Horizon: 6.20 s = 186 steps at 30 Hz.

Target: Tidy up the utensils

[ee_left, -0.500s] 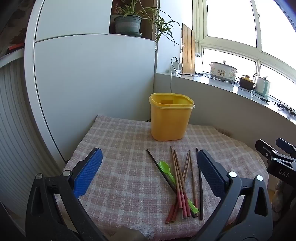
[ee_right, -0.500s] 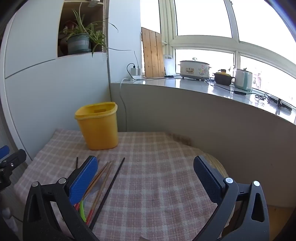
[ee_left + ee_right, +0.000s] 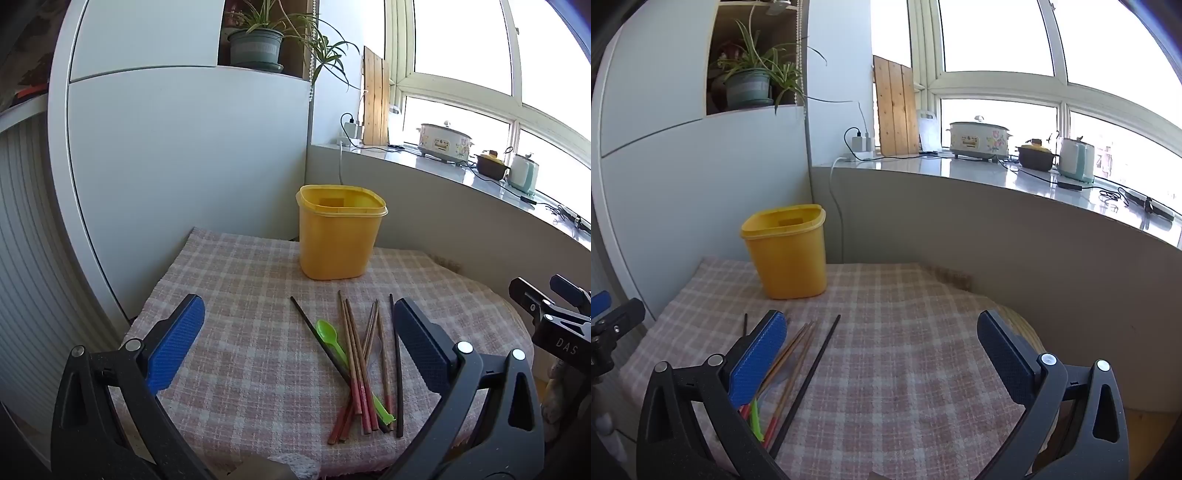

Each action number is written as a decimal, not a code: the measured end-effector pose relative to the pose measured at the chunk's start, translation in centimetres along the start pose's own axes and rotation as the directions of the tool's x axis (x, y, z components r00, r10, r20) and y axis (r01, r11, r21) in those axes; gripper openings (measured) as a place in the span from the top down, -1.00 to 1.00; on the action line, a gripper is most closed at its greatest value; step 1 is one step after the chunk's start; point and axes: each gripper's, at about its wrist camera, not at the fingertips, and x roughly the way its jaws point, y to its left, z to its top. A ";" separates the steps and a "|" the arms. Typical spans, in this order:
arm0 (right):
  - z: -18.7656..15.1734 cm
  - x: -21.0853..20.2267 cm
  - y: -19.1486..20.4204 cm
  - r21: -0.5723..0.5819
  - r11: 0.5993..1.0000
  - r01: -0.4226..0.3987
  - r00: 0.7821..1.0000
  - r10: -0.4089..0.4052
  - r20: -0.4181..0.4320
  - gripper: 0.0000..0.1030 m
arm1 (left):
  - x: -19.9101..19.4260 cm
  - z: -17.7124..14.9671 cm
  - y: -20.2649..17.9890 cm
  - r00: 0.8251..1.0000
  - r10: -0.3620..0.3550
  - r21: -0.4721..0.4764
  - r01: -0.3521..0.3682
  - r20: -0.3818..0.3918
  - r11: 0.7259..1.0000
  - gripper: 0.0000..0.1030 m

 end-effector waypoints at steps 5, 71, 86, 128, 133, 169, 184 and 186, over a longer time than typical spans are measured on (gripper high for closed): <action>0.1 0.0 0.1 -0.003 1.000 -0.001 1.000 0.001 -0.001 -0.99 | -0.2 0.0 -0.2 1.000 -0.001 -0.002 0.001 0.002 1.000 -1.00; -0.1 0.1 0.2 0.003 1.000 -0.012 1.000 0.012 -0.021 -0.99 | -0.6 0.3 -0.3 1.000 -0.003 0.001 0.003 -0.002 1.000 -1.00; -0.5 1.7 0.1 0.017 1.000 0.000 0.998 0.001 -0.056 -0.99 | 1.3 -0.8 0.3 0.998 -0.035 -0.011 0.034 -0.045 0.999 -1.00; -3.2 17.0 2.2 0.323 0.911 -0.258 0.689 0.408 -0.600 0.22 | 19.9 -3.3 2.3 0.710 -0.408 -0.323 0.262 -0.574 0.909 0.25; -2.9 17.5 2.6 0.313 0.918 -0.243 0.684 0.391 -0.616 0.36 | 20.6 -3.1 1.5 0.711 -0.383 -0.293 0.253 -0.590 0.922 0.31; -3.4 20.0 5.9 0.190 0.967 -0.171 0.670 0.256 -0.697 0.87 | 23.0 -2.1 4.2 0.746 -0.328 -0.241 0.228 -0.580 0.944 0.92; -1.5 17.0 2.8 0.217 0.951 -0.219 0.736 0.307 -0.603 0.88 | 19.9 2.1 9.7 0.800 -0.346 -0.242 0.257 -0.490 0.936 0.92; -1.4 16.7 2.2 0.207 0.953 -0.220 0.744 0.301 -0.596 0.88 | 19.7 2.1 10.1 0.801 -0.338 -0.235 0.252 -0.494 0.939 0.92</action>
